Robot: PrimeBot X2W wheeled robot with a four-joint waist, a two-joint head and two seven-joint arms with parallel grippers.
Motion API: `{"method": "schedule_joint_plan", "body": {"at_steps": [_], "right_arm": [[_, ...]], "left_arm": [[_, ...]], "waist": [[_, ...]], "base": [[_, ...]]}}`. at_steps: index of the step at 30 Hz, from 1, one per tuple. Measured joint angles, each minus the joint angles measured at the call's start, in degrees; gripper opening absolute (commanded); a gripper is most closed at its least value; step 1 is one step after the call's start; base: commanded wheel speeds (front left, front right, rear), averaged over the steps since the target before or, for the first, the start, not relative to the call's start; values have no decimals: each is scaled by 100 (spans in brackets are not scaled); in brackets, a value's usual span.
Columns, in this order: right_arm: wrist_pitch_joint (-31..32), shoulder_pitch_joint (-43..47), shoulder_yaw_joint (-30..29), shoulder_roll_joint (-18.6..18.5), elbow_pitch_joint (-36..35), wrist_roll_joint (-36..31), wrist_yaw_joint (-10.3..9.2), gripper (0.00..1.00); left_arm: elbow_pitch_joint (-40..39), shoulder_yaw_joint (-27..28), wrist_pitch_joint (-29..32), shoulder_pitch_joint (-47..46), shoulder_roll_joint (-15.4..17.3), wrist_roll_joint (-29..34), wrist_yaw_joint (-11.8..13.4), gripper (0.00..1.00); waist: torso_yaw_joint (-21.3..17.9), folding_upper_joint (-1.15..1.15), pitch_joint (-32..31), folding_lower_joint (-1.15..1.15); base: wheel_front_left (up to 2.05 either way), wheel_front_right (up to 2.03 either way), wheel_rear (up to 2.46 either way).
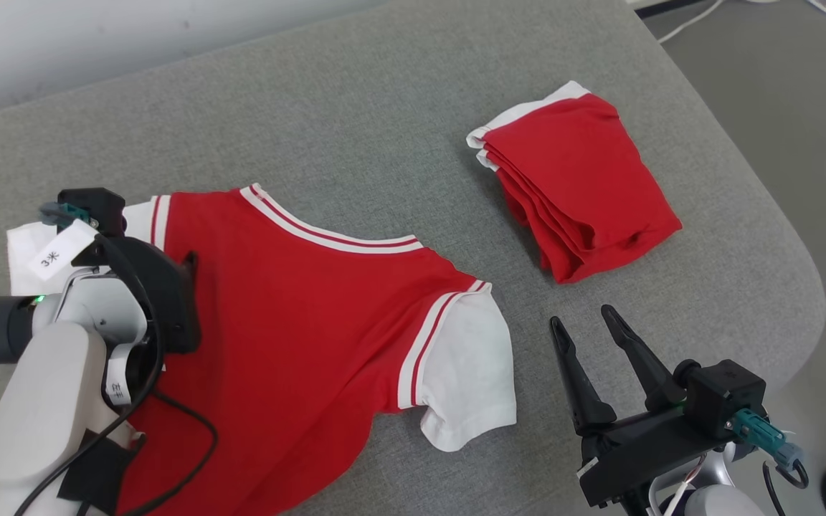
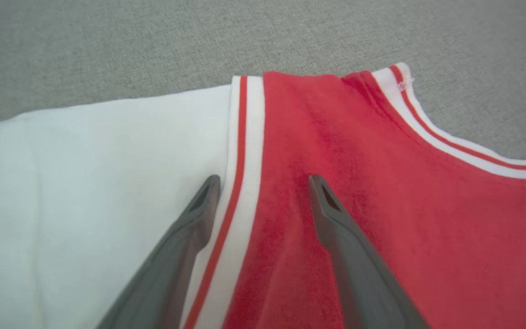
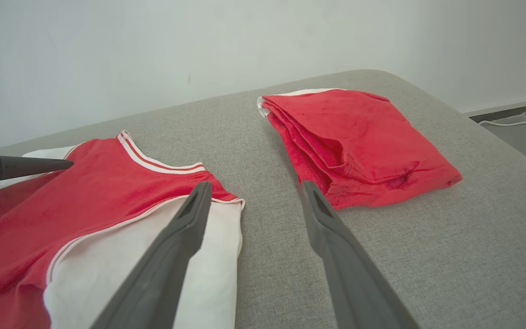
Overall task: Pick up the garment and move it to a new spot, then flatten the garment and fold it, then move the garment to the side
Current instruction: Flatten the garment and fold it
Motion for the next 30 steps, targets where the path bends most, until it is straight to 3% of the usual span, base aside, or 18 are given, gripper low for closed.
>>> {"method": "schedule_joint_plan", "body": {"at_steps": [4, 6, 7, 14, 25, 30], "right_arm": [[-41, -27, 0, 10, 80, 0, 0, 100], [-63, -85, -4, 16, 109, 0, 1, 100], [-76, -84, -20, 15, 115, 0, 1, 100], [-121, -98, -29, 15, 200, 0, 5, 100], [-177, -205, 52, 43, 427, 0, 53, 100], [-179, -200, 67, 47, 504, 0, 57, 100]], "left_arm": [[147, 1, -2, -120, 1, 43, 3, 100], [245, 2, -62, -204, -14, 47, 8, 41], [302, -4, -81, -241, -38, 47, 9, 0], [523, -25, -303, -333, -126, 25, -73, 0], [505, -594, -922, -612, -704, -38, -739, 0], [357, -1009, -1131, -608, -965, -37, -916, 0]], "waist": [[-57, 0, 98, 0], [-40, 0, 114, 0], [-24, 0, 112, 0], [102, -1, 54, -1], [236, 0, -229, -2], [270, -1, -408, -2]], "base": [[0, 0, 0], [0, 0, 0], [0, 0, 0], [0, 0, 0], [0, 0, 0], [0, 0, 0]]}}
